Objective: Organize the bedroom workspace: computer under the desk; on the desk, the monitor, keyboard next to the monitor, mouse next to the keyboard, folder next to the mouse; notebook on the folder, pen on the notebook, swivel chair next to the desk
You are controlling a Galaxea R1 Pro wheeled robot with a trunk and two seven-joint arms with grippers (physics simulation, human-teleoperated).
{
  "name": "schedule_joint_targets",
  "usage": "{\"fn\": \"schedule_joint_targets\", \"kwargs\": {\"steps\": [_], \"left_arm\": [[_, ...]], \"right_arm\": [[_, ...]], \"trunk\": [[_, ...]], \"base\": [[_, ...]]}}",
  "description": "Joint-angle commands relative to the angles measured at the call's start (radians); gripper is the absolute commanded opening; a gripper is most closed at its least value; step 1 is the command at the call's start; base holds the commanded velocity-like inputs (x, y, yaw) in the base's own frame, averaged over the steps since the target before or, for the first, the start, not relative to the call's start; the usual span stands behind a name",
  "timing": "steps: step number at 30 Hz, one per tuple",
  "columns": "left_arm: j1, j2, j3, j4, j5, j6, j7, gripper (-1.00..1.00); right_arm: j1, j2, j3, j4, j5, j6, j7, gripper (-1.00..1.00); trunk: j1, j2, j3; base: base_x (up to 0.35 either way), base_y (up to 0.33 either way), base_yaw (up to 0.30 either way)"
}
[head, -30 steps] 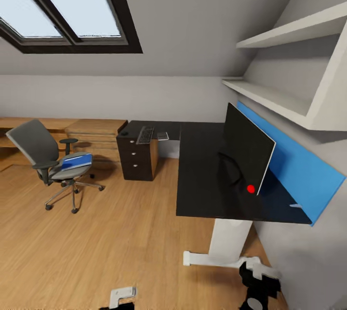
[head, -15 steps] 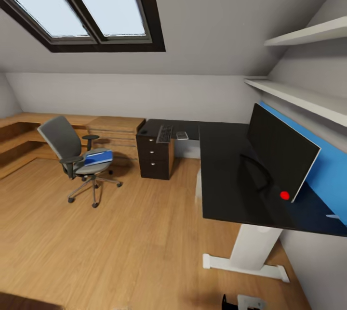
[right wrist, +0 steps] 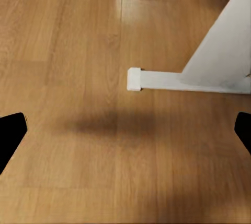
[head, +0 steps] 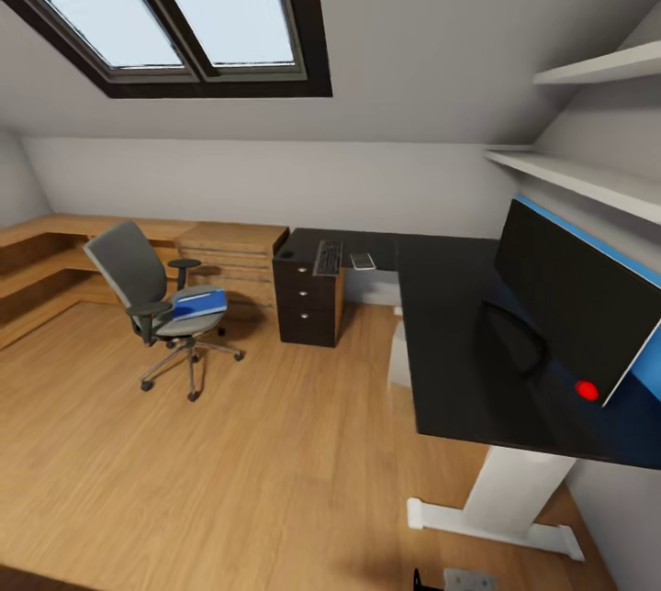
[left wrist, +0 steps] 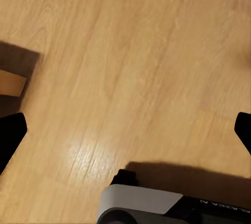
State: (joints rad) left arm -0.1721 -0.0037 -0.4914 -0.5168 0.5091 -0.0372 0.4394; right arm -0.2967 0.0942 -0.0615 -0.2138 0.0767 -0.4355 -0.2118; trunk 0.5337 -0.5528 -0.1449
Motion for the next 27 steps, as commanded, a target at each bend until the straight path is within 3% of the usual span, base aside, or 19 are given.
{"fn": "schedule_joint_targets", "kwargs": {"steps": [1, 14, 20, 27], "left_arm": [[-0.001, 0.0, -0.008, 0.0, 0.01, -0.004, 0.007, 1.0], [-0.001, 0.0, -0.001, 0.005, 0.013, -0.003, 0.007, 1.0], [-0.001, 0.001, 0.0, 0.053, 0.03, -0.003, 0.006, 1.0], [-0.001, -0.001, 0.002, 0.067, 0.044, -0.004, 0.005, 1.0]], "right_arm": [[-0.001, 0.001, -0.006, 0.001, 0.008, -0.003, -0.003, 1.0], [-0.001, 0.001, -0.006, 0.002, 0.009, -0.003, -0.003, 1.0], [-0.001, 0.001, -0.006, 0.002, 0.009, -0.004, -0.003, 1.0], [-0.001, 0.001, -0.006, 0.027, 0.009, -0.063, -0.003, 1.0]], "trunk": [[0.001, -0.001, -0.002], [0.001, -0.001, -0.002], [0.001, -0.001, -0.002], [0.001, -0.001, -0.002]], "base": [[0.217, 0.272, 0.0], [0.217, 0.272, 0.0], [0.243, 0.253, 0.0], [0.301, 0.175, -0.13]]}}
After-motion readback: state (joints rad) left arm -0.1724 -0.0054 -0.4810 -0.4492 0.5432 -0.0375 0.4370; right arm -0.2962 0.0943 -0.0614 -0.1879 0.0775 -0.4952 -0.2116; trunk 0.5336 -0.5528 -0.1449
